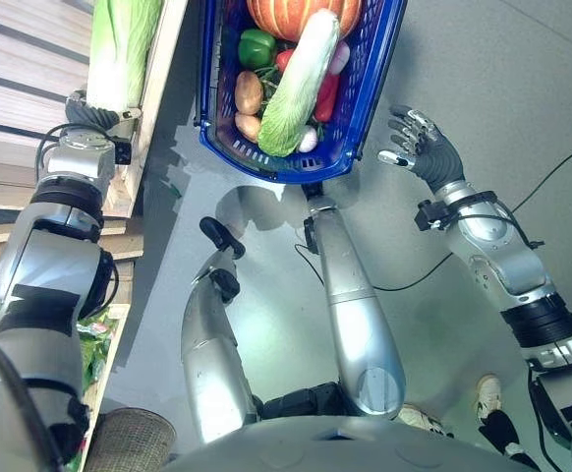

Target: Pick up fruits and vegetables into the basket

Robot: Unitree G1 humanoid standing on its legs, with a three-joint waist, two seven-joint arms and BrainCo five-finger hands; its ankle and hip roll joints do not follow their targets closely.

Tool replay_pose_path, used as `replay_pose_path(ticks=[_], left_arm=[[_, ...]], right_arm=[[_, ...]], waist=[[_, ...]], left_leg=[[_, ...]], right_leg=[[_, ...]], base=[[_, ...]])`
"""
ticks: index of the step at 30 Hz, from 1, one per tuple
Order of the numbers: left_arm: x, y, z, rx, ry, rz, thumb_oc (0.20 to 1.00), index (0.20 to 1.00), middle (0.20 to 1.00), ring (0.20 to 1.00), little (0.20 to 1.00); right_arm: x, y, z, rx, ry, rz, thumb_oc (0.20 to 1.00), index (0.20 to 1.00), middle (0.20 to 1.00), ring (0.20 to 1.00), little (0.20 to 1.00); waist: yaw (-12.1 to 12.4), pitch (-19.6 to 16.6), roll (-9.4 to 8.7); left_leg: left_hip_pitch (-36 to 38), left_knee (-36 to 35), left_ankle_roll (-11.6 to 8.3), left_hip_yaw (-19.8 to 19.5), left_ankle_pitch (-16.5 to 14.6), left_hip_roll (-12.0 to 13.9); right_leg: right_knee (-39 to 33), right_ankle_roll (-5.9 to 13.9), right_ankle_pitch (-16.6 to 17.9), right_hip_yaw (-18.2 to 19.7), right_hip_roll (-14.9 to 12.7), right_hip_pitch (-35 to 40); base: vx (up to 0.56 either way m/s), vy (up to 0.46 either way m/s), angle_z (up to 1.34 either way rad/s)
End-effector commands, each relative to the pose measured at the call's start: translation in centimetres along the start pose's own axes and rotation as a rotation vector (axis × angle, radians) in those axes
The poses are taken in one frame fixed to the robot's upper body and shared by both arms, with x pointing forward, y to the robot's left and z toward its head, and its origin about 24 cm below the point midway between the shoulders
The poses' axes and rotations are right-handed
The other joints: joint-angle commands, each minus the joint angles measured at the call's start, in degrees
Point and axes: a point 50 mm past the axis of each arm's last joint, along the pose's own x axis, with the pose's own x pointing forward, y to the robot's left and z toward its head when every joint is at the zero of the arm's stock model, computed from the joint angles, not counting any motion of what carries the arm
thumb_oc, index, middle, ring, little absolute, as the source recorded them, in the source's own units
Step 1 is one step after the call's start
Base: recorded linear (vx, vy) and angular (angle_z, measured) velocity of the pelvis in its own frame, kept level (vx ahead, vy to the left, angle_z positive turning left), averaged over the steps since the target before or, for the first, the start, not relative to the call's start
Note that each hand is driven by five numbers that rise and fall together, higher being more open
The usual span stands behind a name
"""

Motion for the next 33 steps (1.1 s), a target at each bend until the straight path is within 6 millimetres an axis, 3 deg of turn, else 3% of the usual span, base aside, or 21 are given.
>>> replay_pose_path(ticks=[1, 18, 28, 29, 30, 31, 32, 33], left_arm=[[-0.9, -5.4, -3.5, 0.01, 0.121, -0.308, 1.0, 1.0, 1.0, 1.0, 1.0], [-2.6, -9.4, -6.3, 0.101, 0.246, -0.627, 1.0, 1.0, 1.0, 1.0, 1.0], [-3.6, -11.5, -6.4, 0.076, 0.238, -0.736, 1.0, 1.0, 1.0, 1.0, 1.0], [-3.7, -11.8, -6.4, 0.062, 0.233, -0.745, 0.837, 0.837, 0.837, 0.837, 0.837], [-3.8, -12.1, -6.3, 0.043, 0.228, -0.75, 0.52, 0.52, 0.52, 0.52, 0.52], [-3.9, -12.2, -6.2, 0.016, 0.223, -0.747, 0.275, 0.275, 0.275, 0.275, 0.275], [-3.9, -12.4, -6.0, -0.015, 0.209, -0.732, 0.2, 0.2, 0.2, 0.2, 0.2], [-3.9, -12.4, -5.9, -0.033, 0.198, -0.717, 0.2, 0.2, 0.2, 0.2, 0.2]], right_arm=[[0.0, 0.3, 0.2, 0.056, -0.043, -0.006, 1.0, 1.0, 1.0, 1.0, 1.0], [-0.3, 0.4, 0.8, 0.045, -0.064, 0.01, 1.0, 1.0, 1.0, 1.0, 1.0], [-0.4, 0.9, 0.8, 0.067, -0.062, 0.01, 1.0, 1.0, 1.0, 1.0, 1.0], [-0.4, 0.8, 0.9, 0.067, -0.062, 0.01, 1.0, 1.0, 1.0, 1.0, 1.0], [-0.5, 0.9, 0.8, 0.067, -0.061, 0.01, 1.0, 1.0, 1.0, 1.0, 1.0], [-0.5, 0.9, 0.8, 0.067, -0.06, 0.011, 1.0, 1.0, 1.0, 1.0, 1.0], [-0.6, 0.9, 0.7, 0.069, -0.06, 0.012, 1.0, 1.0, 1.0, 1.0, 1.0], [-0.6, 1.0, 0.7, 0.071, -0.06, 0.012, 1.0, 1.0, 1.0, 1.0, 1.0]], waist=[[-2.0, -2.5, -3.01], [-3.3, -2.5, -2.45], [-3.7, -2.5, -3.19], [-3.7, -2.5, -3.18], [-3.7, -2.5, -3.15], [-3.7, -2.5, -3.16], [-3.6, -2.5, -3.22], [-3.6, -2.5, -3.26]], left_leg=[[-4.1, 7.0, 0.68, 1.6, -5.3, -0.4], [-1.6, 4.2, 0.18, 2.7, -4.4, -1.0], [-0.7, 4.0, 0.43, 3.0, -4.6, -0.9], [-0.7, 4.1, 0.45, 3.0, -4.7, -1.0], [-0.6, 4.1, 0.5, 3.0, -4.7, -1.0], [-0.3, 3.9, 0.54, 3.0, -4.7, -1.1], [-0.1, 3.8, 0.6, 3.0, -4.7, -1.1], [0.0, 3.9, 0.64, 3.0, -4.7, -1.0]], right_leg=[[-2.2, 3.76, -0.8, 0.9, 0.8, 0.6], [-3.8, 3.65, -0.2, 1.3, 1.0, 1.8], [-4.2, 3.55, -0.1, 1.2, 1.4, 2.6], [-4.1, 3.52, -0.1, 1.2, 1.4, 2.7], [-4.1, 3.5, -0.2, 1.3, 1.4, 2.8], [-4.2, 3.49, -0.2, 1.2, 1.5, 3.1], [-4.2, 3.45, -0.2, 1.3, 1.5, 3.2], [-4.1, 3.42, -0.3, 1.2, 1.5, 3.3]], base=[[0.0, 0.0, 0.0], [0.0, 0.002, 0.0], [0.0, -0.004, 0.0], [0.0, 0.0, 0.0], [0.0, 0.0, 0.0], [0.0, 0.0, 0.0], [0.0, 0.0, 0.0], [0.0, 0.0, 0.0]])
